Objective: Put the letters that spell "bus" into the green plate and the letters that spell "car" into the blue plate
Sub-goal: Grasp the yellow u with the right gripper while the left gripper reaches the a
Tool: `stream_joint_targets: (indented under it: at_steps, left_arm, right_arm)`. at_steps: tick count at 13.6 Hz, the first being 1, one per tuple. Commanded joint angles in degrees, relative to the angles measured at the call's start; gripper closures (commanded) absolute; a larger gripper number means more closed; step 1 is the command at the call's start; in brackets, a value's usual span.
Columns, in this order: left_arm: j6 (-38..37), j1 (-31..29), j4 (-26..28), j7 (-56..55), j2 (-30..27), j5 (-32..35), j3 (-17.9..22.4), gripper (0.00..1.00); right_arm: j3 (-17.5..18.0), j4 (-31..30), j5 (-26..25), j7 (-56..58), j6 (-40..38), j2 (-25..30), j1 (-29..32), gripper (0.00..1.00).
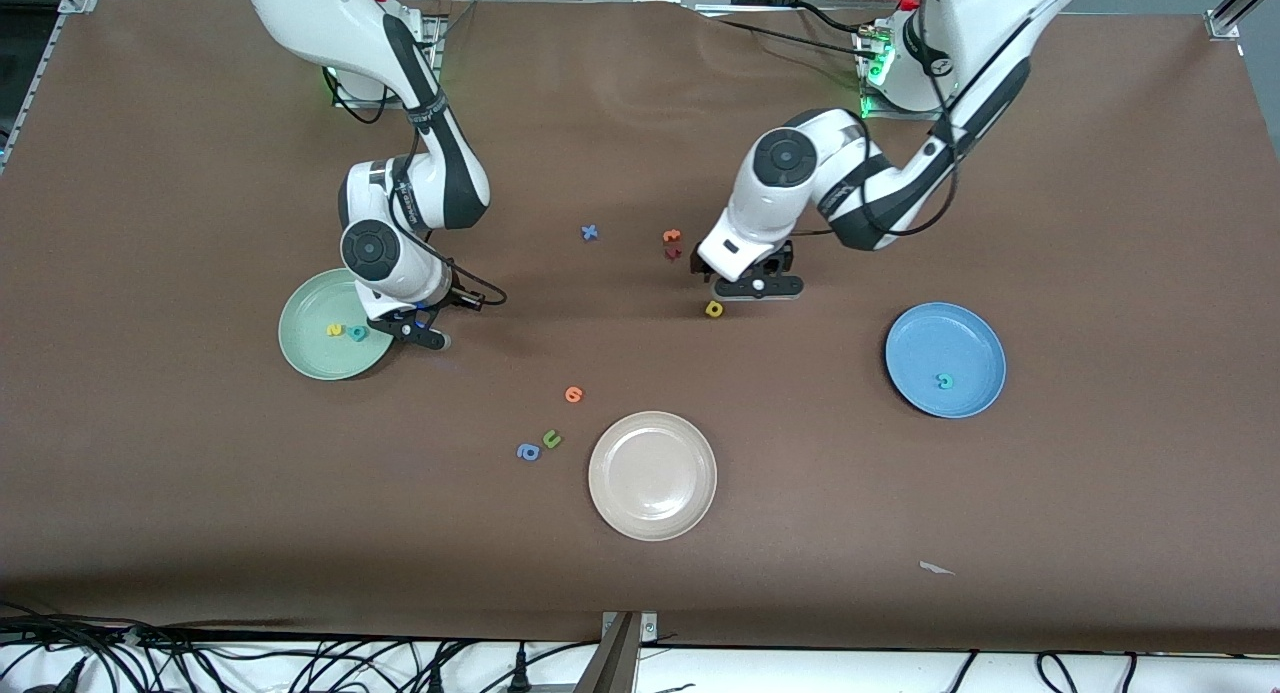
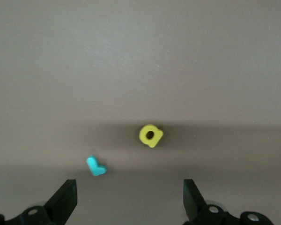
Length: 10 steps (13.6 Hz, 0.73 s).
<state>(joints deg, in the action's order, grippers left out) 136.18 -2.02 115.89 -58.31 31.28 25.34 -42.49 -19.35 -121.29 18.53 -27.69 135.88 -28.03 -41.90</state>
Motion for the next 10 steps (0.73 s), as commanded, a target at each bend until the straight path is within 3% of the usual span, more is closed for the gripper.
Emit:
stream_joint_targets:
  at_steps: [1,3,6,9,10]
  left_arm:
    - [1.1,8.76,-3.83,0.13,3.34,-0.29,7.83,0.0]
    - [2.34,11.15,-5.84,0.13,5.27,-0.29,10.4,0.0]
    - [2.69,11.69,-7.0,0.22,7.13,-0.2,10.58,0.06]
    - [3.92,11.6,-7.0,0.04,8.44,2.95,10.94,0.12]
    - [3.92,11.6,-7.0,-0.13,8.79,3.4,10.94,0.17]
  right_arm:
    - [0.11,-1.24,0.72,0.88,-0.08,0.78,-0.12,0.87]
    - [-0.59,0.08,-0.07,1.06,-2.88,2.44,-0.12,0.87]
    - [-7.69,4.29,-0.87,9.9,-12.88,3.5,-0.12,0.87]
    - [-15.52,5.62,-0.87,21.85,-16.7,3.42,-0.12,0.84]
    - [-16.67,5.53,-0.87,24.76,-16.7,3.07,0.41,0.61]
